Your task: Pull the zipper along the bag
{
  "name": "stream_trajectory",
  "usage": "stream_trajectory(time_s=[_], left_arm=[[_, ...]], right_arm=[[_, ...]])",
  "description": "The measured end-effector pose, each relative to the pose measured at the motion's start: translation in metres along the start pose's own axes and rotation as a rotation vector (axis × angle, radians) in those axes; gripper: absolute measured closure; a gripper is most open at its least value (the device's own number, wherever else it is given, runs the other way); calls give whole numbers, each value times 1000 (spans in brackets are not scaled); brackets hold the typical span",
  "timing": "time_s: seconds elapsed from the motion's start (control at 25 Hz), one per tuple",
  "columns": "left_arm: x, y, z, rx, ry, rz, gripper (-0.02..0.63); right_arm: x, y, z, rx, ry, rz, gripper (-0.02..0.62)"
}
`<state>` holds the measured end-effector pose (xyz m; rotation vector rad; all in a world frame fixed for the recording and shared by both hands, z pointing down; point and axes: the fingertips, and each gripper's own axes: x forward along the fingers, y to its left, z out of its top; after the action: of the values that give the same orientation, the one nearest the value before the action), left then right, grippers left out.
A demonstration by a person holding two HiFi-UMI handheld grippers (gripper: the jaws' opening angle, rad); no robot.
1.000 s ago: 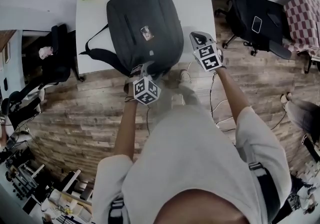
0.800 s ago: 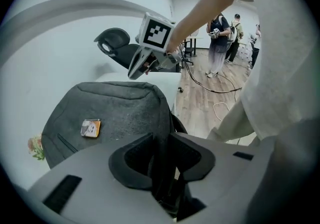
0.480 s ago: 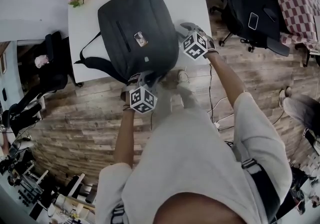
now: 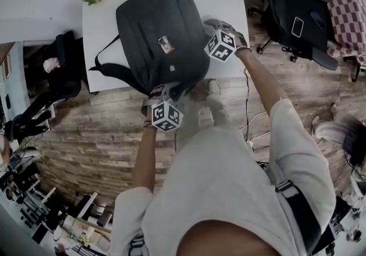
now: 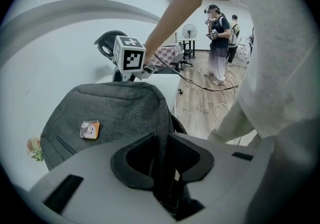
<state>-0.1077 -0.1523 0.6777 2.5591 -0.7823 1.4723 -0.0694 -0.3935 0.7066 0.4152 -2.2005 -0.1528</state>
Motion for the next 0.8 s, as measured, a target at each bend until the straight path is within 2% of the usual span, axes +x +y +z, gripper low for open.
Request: stream_trajectory(time_s=[0.2, 0.36, 0.48, 0.56, 0.8], left_arm=[[3, 7, 0, -16, -1, -2, 508], [3, 10, 3, -25, -6, -8, 512], [4, 10, 3, -22, -11, -13, 512], [4, 10, 2, -20, -10, -17, 514], [5, 9, 2, -27, -9, -16, 514]], right_arm=[[6, -2, 9, 2, -15, -2, 474], [10, -13, 15, -13, -13, 17, 474], [10, -21, 19, -36, -9, 27, 437], [10, -20, 23, -60, -9, 26, 440], [10, -10, 24, -88, -14, 9, 575]])
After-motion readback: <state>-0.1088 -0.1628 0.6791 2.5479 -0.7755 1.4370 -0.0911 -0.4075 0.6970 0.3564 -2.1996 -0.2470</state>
